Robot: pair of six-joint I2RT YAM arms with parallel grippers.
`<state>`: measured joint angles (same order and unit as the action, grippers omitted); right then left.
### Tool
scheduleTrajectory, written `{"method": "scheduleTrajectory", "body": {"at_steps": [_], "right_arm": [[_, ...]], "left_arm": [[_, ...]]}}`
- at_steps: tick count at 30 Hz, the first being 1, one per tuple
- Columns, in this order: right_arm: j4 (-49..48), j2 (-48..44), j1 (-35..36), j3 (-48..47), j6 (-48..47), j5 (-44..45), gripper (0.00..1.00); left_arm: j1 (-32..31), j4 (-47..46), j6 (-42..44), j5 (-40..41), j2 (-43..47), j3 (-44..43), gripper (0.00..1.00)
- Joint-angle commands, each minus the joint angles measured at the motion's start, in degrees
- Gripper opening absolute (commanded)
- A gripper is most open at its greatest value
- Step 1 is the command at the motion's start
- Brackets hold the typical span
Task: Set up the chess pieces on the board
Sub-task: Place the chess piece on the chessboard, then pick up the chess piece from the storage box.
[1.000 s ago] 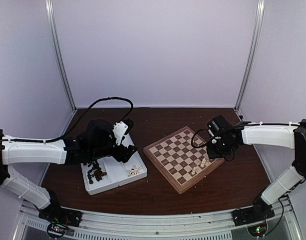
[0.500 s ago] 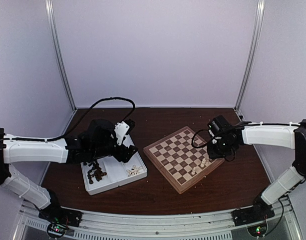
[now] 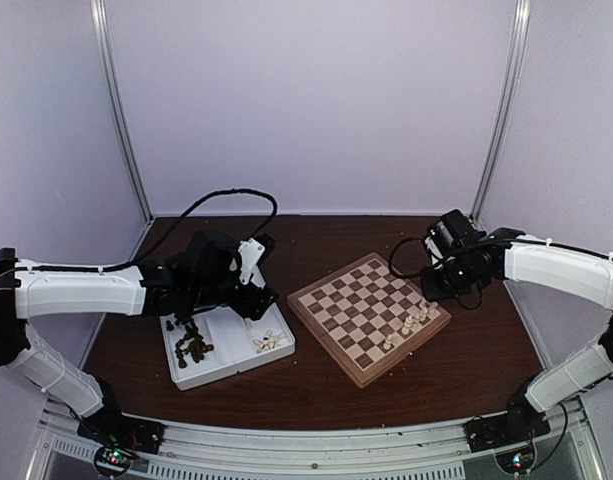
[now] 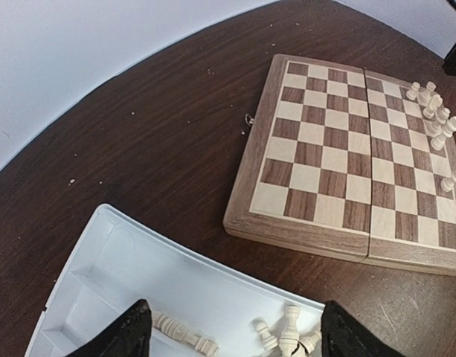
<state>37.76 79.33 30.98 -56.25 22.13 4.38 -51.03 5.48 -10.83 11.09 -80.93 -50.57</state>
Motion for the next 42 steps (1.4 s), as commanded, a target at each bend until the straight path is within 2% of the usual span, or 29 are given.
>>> {"method": "scheduleTrajectory", "body": {"at_steps": [1,6,11,15,21,33,42], "right_arm": [[-0.4,-3.9,-0.4,-1.5,-1.7,-3.4,0.25],[-2.5,-6.4,-0.2,-1.5,-1.9,-7.1,0.26],[-2.8,-6.7,-0.2,-1.6,-2.1,-8.4,0.26],[-3.4,-6.4,0.0,-1.7,-2.1,-9.7,0.26],[-4.1,-6.2,0.1,-2.5,-2.3,-10.4,0.26],[-4.3,-4.7,0.3,-3.4,-2.8,-11.3,0.26],[-4.9,-4.4,0.5,-3.1,-2.4,-12.0,0.26]], "left_arm": [[1.0,3.6,-3.9,-0.2,-1.7,-2.5,0.75],[6.4,8.5,-8.9,-8.2,-3.8,-3.8,0.59],[6.6,13.2,-0.5,-19.7,-4.8,-5.6,0.53],[6.6,17.4,4.9,-23.4,-6.4,-7.1,0.47],[6.6,22.0,6.7,-26.5,-12.5,-9.9,0.33],[6.5,22.9,5.4,-29.1,-17.6,-10.9,0.31],[6.5,23.9,4.9,-26.8,-20.7,-12.7,0.27]]}}
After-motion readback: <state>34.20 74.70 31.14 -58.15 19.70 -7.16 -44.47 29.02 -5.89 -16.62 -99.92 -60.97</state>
